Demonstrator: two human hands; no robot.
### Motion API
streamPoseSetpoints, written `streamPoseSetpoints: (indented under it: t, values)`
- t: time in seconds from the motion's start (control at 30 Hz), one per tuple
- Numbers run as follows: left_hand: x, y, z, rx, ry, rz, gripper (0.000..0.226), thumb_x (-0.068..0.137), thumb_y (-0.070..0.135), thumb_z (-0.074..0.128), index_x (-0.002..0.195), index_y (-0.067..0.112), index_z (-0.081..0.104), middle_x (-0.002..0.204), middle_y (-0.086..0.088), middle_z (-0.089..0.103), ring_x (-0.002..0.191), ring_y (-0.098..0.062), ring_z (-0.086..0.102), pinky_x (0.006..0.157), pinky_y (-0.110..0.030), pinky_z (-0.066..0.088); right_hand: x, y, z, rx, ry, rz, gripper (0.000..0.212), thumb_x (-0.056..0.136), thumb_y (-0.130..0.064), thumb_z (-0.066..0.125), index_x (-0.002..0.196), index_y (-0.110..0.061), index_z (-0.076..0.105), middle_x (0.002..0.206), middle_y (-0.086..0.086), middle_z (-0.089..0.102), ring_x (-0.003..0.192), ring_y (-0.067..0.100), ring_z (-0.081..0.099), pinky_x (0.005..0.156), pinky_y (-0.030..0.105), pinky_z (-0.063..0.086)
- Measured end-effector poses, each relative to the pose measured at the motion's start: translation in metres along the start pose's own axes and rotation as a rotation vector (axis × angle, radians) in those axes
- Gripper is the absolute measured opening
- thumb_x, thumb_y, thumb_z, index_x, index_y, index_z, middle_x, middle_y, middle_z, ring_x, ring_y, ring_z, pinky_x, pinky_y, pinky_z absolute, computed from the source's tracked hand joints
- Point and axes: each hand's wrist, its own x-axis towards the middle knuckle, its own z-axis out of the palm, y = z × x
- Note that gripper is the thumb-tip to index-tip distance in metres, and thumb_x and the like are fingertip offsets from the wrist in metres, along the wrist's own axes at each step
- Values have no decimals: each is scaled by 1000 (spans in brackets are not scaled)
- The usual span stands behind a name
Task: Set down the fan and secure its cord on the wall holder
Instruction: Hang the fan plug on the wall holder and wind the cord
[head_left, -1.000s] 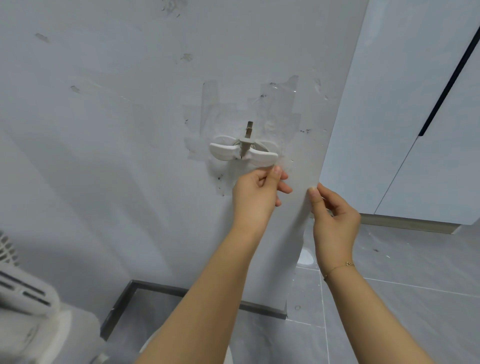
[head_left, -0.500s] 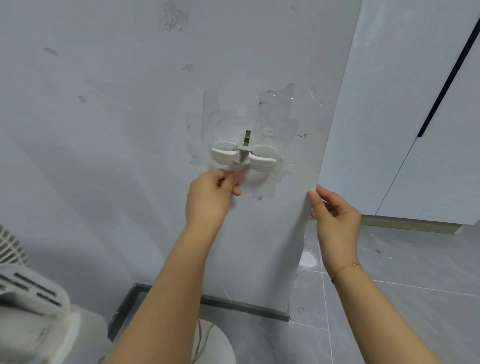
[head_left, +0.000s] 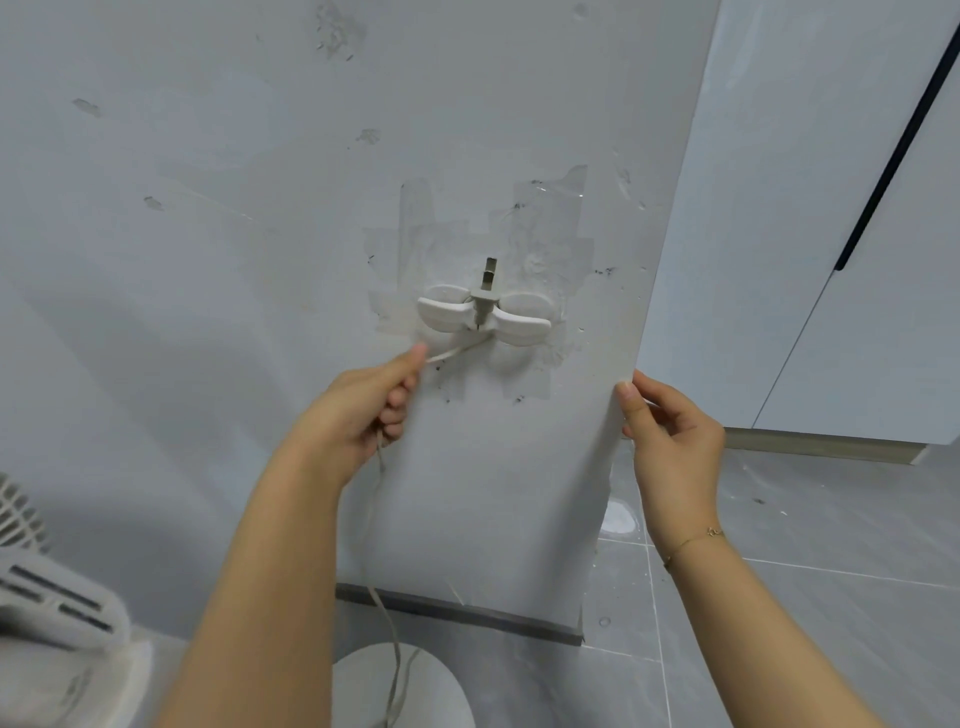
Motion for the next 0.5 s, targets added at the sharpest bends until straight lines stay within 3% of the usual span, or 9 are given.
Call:
streamPoseSetpoints:
  t: [0.1,0.23,0.37,0.5]
  values:
    - [-1,4,-6,-403,-155,-150,30,95,36,50,69,21,49,39,12,36,29,-2,28,35,-12,23,-1,0,1,0,15,-6,18,88,-22,66,105,-25,69,107,-3,71,102,15,66,96,43,52]
    - [-4,18,-4,-680,-228,-143,23,99,22,42,87,14,60,47,13,46,31,-2,32,36,-11,24,-2,0,3,1,27,-6,18,88,-23,66,105,-27,69,107,-6,71,101,11,66,96,42,52]
    - [-11,30,0,-598,-95,8,22,96,18,45,105,7,62,40,13,42,28,-5,27,33,-11,20,-2,1,3,2,35,-5,19,88,-23,65,107,-24,70,109,-5,71,101,11,66,96,42,52]
    - [-12,33,10,-489,78,152,18,93,21,55,83,10,65,44,13,48,29,-5,26,33,-11,21,-3,1,4,0,38,-12,18,89,-22,65,105,-25,69,108,-4,71,100,11,66,95,42,52]
